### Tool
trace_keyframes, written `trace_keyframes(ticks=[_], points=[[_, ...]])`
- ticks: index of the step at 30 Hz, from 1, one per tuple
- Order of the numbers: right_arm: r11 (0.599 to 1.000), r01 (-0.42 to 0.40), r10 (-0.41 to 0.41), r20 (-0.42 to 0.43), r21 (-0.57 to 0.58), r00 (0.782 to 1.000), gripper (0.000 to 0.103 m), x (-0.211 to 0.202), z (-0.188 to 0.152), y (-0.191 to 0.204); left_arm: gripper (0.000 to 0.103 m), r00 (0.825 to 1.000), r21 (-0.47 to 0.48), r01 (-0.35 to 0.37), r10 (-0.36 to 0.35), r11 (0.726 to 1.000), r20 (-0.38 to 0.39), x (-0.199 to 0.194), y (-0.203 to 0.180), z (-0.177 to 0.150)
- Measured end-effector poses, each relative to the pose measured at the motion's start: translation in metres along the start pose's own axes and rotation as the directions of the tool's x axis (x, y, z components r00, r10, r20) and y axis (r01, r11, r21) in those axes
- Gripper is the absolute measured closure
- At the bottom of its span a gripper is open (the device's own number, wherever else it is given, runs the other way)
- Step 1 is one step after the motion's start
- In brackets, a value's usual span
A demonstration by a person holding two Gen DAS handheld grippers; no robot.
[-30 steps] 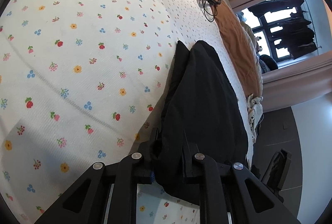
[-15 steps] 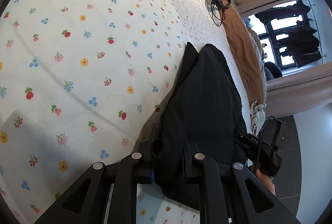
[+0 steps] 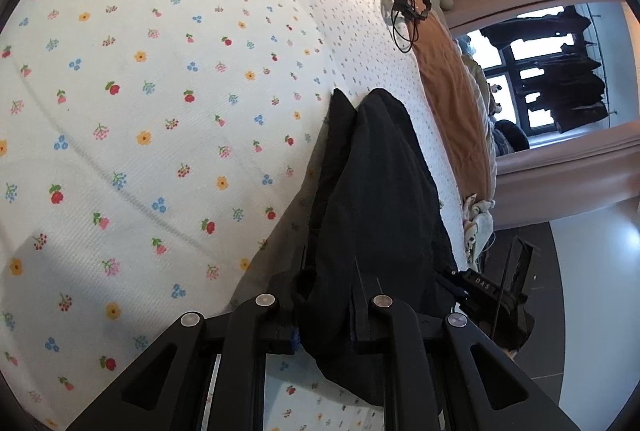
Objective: Fold large clothes
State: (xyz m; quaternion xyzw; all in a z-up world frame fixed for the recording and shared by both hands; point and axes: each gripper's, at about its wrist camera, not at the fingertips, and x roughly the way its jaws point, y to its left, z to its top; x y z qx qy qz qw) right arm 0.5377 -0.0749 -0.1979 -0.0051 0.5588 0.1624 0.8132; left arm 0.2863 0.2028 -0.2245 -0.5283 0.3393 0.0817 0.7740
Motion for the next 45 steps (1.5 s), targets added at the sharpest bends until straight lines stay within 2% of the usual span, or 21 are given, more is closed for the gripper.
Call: trace_keyframes(ticks=[6, 9, 10, 13, 17, 22, 26, 27, 28, 29, 34, 37, 41, 45], points=[[0.996, -0.089, 0.089, 0.003, 0.010, 0.996, 0.070, -0.032, -0.033, -0.005, 0.088, 1.000, 0.069, 0.015, -0.015, 0.998, 0.012, -0.013, -0.038, 0.003], [0.990, -0.137, 0.137, -0.013, 0.008, 0.990, 0.055, -0.042, -0.054, -0.007, 0.088, 1.000, 0.110, 0.021, -0.023, 0.994, 0.018, -0.018, -0.062, 0.004], [0.989, -0.146, 0.147, -0.017, 0.009, 0.989, 0.054, -0.044, -0.060, -0.008, 0.088, 1.000, 0.125, 0.023, -0.026, 0.992, 0.018, -0.020, -0.070, 0.003], [0.985, -0.168, 0.169, -0.022, 0.027, 0.985, 0.054, -0.051, -0.077, -0.015, 0.088, 0.999, 0.167, 0.037, -0.041, 0.985, 0.022, -0.026, -0.092, 0.002], [0.980, -0.195, 0.195, 0.011, 0.038, 0.981, 0.054, -0.067, -0.092, -0.025, 0.088, 0.998, 0.214, 0.046, -0.051, 0.976, 0.021, -0.029, -0.117, 0.000], [0.963, -0.266, 0.266, 0.001, 0.038, 0.964, 0.054, -0.073, -0.105, -0.027, 0.088, 0.999, 0.268, 0.043, -0.049, 0.963, 0.017, -0.029, -0.145, -0.005], [0.962, -0.272, 0.273, -0.046, 0.030, 0.961, 0.054, -0.055, -0.120, -0.025, 0.088, 0.999, 0.309, 0.038, -0.046, 0.950, 0.019, -0.030, -0.163, -0.008], [0.955, -0.294, 0.296, -0.073, 0.044, 0.952, 0.057, -0.048, -0.125, -0.026, 0.088, 0.999, 0.321, 0.034, -0.043, 0.946, 0.021, -0.030, -0.167, -0.010], [0.945, -0.323, 0.327, -0.098, 0.059, 0.940, 0.064, -0.041, -0.131, -0.026, 0.088, 0.999, 0.336, 0.030, -0.040, 0.941, 0.023, -0.030, -0.172, -0.012], [0.938, -0.340, 0.346, -0.105, 0.065, 0.932, 0.066, -0.036, -0.135, -0.026, 0.088, 0.999, 0.355, 0.028, -0.038, 0.934, 0.021, -0.030, -0.177, -0.015], [0.917, -0.390, 0.397, -0.115, 0.078, 0.910, 0.074, -0.028, -0.151, -0.024, 0.089, 0.999, 0.467, 0.027, -0.036, 0.884, 0.009, -0.022, -0.209, -0.035], [0.914, -0.399, 0.405, -0.127, 0.074, 0.905, 0.076, -0.021, -0.158, -0.027, 0.089, 0.999, 0.518, 0.035, -0.034, 0.855, -0.012, -0.014, -0.227, -0.050], [0.899, -0.424, 0.436, -0.145, 0.109, 0.888, 0.080, -0.007, -0.159, -0.035, 0.089, 0.999, 0.570, 0.052, -0.033, 0.820, -0.043, 0.002, -0.252, -0.073], [0.880, -0.464, 0.474, -0.135, 0.102, 0.870, 0.079, -0.020, -0.164, -0.042, 0.089, 0.997, 0.615, 0.074, -0.037, 0.785, -0.073, 0.015, -0.278, -0.090]])
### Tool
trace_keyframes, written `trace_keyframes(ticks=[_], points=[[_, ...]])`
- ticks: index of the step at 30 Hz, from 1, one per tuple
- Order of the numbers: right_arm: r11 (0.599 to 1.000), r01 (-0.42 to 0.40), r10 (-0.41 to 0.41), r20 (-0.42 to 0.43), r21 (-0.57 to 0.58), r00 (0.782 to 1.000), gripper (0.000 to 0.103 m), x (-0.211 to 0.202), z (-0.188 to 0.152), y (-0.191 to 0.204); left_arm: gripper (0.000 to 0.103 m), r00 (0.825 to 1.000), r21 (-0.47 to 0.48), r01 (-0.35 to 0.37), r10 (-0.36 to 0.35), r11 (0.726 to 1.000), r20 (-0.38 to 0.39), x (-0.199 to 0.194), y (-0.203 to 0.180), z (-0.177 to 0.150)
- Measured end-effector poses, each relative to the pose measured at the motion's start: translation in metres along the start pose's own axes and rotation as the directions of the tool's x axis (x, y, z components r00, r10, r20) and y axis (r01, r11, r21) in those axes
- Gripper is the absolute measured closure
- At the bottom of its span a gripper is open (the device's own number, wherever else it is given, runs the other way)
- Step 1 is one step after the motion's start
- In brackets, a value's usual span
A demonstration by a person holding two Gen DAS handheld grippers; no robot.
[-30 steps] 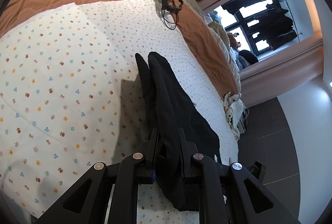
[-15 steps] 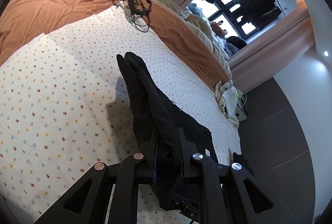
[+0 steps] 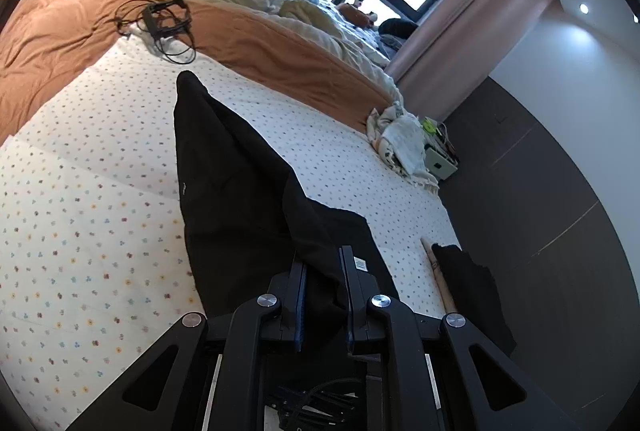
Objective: Fold large clothes
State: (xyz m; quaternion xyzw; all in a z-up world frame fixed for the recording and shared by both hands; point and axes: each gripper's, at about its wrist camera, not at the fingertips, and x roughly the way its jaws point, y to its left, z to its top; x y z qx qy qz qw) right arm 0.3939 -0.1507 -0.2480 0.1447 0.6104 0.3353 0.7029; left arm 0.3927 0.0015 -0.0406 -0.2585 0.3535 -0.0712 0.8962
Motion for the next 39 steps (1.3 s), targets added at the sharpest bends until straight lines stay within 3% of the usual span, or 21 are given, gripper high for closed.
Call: trace_keyframes(ticks=[4, 9, 14, 17, 23, 28, 30, 32, 34, 36, 39], points=[[0.995, -0.087, 0.083, 0.066, 0.050, 0.994, 0.079, -0.030, -0.010, -0.028, 0.089, 0.999, 0.054, 0.005, -0.003, 0.999, -0.034, 0.019, -0.030, 0.001], [0.982, -0.118, 0.084, 0.213, 0.150, 0.974, 0.079, -0.089, -0.036, -0.083, 0.089, 0.996, 0.106, 0.034, -0.024, 0.994, -0.091, 0.048, -0.063, -0.009], [0.950, -0.135, 0.036, 0.331, 0.283, 0.943, 0.079, -0.138, -0.064, -0.149, 0.090, 0.984, 0.146, 0.071, -0.046, 0.987, -0.171, 0.090, -0.098, -0.034], [0.926, -0.139, -0.005, 0.379, 0.352, 0.925, 0.078, -0.159, -0.088, -0.179, 0.091, 0.970, 0.161, 0.095, -0.055, 0.982, -0.237, 0.122, -0.116, -0.055], [0.893, -0.146, -0.058, 0.431, 0.426, 0.900, 0.078, -0.192, -0.122, -0.216, 0.091, 0.924, 0.181, 0.107, -0.030, 0.978, -0.382, 0.180, -0.143, -0.111], [0.882, -0.154, -0.076, 0.456, 0.445, 0.887, 0.078, -0.210, -0.127, -0.224, 0.091, 0.909, 0.184, 0.093, -0.008, 0.979, -0.416, 0.188, -0.147, -0.134], [0.886, -0.158, -0.070, 0.463, 0.437, 0.884, 0.078, -0.210, -0.123, -0.222, 0.087, 0.900, 0.167, 0.095, -0.013, 0.981, -0.436, 0.189, -0.147, -0.137], [0.892, -0.158, -0.067, 0.470, 0.423, 0.880, 0.070, -0.211, -0.115, -0.217, 0.066, 0.884, 0.134, 0.094, -0.022, 0.987, -0.466, 0.188, -0.145, -0.136], [0.901, -0.155, -0.072, 0.493, 0.404, 0.867, 0.041, -0.218, -0.120, -0.211, 0.054, 0.871, 0.102, 0.094, -0.032, 0.990, -0.490, 0.188, -0.143, -0.137], [0.916, -0.145, -0.075, 0.515, 0.375, 0.854, 0.032, -0.218, -0.113, -0.204, 0.054, 0.879, 0.100, 0.086, -0.029, 0.991, -0.475, 0.179, -0.139, -0.131], [0.926, -0.134, -0.068, 0.509, 0.352, 0.858, 0.029, -0.216, -0.103, -0.194, 0.054, 0.907, 0.115, 0.054, -0.001, 0.992, -0.422, 0.157, -0.126, -0.119]])
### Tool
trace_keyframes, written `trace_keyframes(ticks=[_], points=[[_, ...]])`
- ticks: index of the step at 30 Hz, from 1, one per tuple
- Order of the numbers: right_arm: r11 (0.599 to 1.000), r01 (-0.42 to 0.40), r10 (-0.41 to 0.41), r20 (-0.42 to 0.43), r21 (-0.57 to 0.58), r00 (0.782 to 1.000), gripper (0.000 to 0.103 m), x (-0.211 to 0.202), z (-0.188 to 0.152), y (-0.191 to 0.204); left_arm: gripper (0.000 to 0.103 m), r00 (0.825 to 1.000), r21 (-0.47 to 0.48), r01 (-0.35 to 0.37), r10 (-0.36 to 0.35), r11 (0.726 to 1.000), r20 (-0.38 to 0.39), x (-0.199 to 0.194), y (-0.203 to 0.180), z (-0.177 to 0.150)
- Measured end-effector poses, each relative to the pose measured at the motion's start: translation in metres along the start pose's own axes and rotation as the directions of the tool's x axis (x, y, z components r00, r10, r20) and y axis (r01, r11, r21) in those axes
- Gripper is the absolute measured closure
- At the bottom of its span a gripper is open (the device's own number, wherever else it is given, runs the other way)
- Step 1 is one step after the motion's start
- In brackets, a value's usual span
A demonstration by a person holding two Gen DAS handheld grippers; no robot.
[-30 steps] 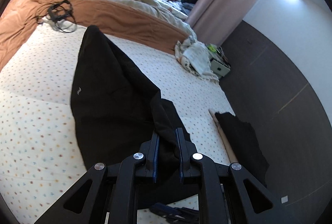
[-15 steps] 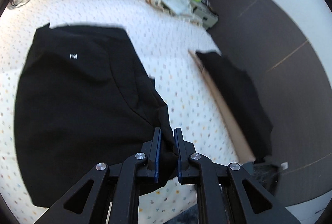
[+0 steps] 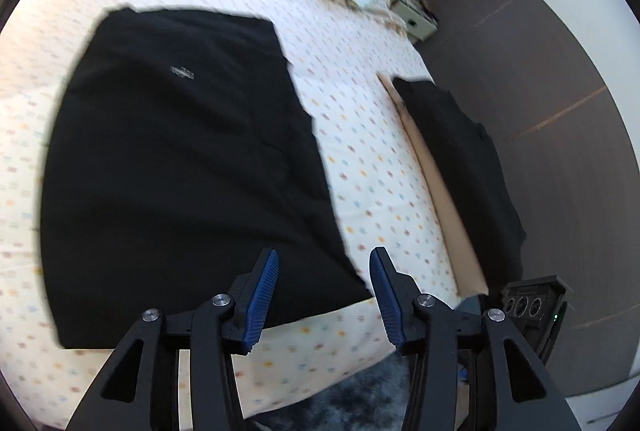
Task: Fold large clothes
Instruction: 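Press and smooth the folded black shirt with both open grippers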
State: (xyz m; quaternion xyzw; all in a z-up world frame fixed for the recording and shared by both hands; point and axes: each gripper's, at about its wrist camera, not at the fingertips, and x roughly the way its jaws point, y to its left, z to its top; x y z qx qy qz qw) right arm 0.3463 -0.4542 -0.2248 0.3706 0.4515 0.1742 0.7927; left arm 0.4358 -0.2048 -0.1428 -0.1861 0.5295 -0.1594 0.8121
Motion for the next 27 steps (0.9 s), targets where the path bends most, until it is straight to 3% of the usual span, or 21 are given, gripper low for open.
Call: trace_keyframes(ticks=[11, 17, 27], points=[[1.000, -0.020, 0.020, 0.013, -0.019, 1.000, 0.028, 0.021, 0.006, 0.034, 0.053, 0.985, -0.105, -0.101, 0.114, 0.989, 0.126, -0.079, 0.076, 0.000], [0.999, 0.000, 0.002, 0.025, -0.054, 1.000, 0.028, 0.030, 0.010, 0.055, 0.053, 0.980, -0.168, -0.121, 0.144, 0.978, 0.137, -0.097, 0.118, -0.005], [0.995, 0.056, -0.054, 0.028, -0.076, 0.998, 0.028, 0.041, 0.015, 0.058, 0.053, 0.983, -0.252, -0.134, 0.160, 0.959, 0.089, -0.087, 0.171, -0.012]])
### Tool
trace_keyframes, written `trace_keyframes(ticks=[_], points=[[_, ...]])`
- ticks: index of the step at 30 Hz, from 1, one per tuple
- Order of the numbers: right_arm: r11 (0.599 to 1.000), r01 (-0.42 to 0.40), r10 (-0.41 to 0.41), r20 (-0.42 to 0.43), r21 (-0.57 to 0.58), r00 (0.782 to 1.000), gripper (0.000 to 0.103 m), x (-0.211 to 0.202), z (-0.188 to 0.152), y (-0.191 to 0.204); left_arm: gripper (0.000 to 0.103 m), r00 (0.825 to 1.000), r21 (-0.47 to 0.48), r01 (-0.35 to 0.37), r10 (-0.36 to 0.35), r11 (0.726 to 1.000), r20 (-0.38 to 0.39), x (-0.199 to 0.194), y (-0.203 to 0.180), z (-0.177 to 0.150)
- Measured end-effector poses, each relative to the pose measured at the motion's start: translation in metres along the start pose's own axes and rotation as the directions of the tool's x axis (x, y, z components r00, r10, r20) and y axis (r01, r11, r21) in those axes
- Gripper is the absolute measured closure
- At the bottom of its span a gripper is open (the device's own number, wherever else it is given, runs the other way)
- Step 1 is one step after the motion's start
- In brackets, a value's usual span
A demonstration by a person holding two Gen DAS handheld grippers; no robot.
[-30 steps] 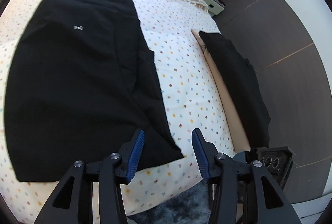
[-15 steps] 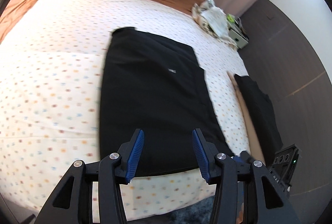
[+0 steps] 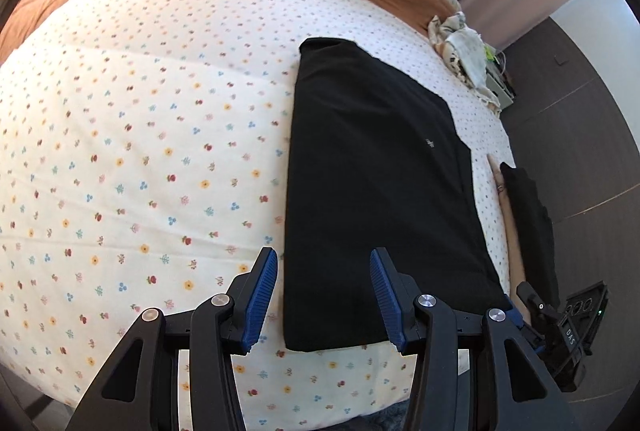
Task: Fold large clothes
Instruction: 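Press and smooth the folded black shirt with both open grippers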
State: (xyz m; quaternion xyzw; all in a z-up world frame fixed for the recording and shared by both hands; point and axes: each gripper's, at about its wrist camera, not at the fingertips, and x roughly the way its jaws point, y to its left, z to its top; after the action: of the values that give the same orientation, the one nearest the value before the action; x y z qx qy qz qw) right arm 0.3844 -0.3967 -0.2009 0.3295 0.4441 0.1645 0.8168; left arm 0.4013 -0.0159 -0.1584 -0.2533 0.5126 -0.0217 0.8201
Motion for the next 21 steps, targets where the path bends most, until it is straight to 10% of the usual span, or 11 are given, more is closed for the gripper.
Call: trace_keyframes(ticks=[18, 20, 21], points=[[0.999, 0.015, -0.017, -0.037, -0.041, 0.999, 0.035, 0.007, -0.006, 0.011, 0.053, 0.998, -0.026, 0.011, -0.013, 1.000, -0.063, 0.039, 0.021, -0.005], [0.998, 0.000, -0.005, -0.061, -0.070, 0.998, 0.050, 0.014, -0.011, 0.019, 0.053, 0.996, -0.028, 0.013, -0.016, 1.000, -0.084, 0.046, 0.020, -0.008], [0.997, -0.016, 0.010, -0.067, -0.081, 0.998, 0.079, 0.015, -0.013, 0.022, 0.053, 0.996, -0.030, 0.020, -0.023, 0.999, -0.090, 0.048, 0.018, -0.009]])
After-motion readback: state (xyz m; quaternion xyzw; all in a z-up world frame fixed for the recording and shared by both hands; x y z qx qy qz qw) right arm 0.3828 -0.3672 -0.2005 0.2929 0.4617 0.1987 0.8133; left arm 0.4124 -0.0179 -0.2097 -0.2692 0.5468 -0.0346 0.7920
